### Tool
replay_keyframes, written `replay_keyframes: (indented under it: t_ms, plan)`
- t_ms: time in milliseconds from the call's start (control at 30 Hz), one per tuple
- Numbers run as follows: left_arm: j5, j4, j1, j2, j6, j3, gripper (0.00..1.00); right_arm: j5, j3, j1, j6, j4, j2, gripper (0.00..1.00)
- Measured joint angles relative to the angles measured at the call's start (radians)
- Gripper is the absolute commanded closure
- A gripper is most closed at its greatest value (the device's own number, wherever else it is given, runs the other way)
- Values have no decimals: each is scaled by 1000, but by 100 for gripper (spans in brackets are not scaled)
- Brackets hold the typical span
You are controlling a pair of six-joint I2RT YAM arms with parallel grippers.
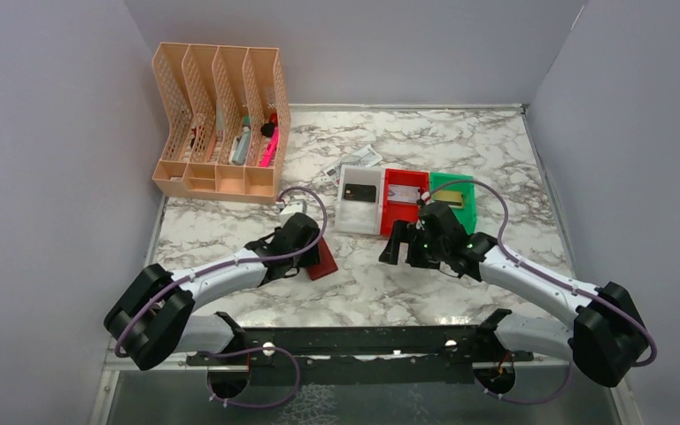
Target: Take the credit cards out of the card holder
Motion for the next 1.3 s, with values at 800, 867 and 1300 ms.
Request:
replay_keyframes:
  t_ms: [800, 867, 1300]
  plan:
    - [258, 293, -188, 157, 34, 4, 53, 169, 143, 0, -64, -54, 95, 3]
    - [258, 296, -191, 157, 32, 4, 49, 195, 214, 0, -88, -53, 146, 2]
    - [258, 291, -193, 147, 29, 4, 45, 313, 578, -2, -146, -53, 552, 0]
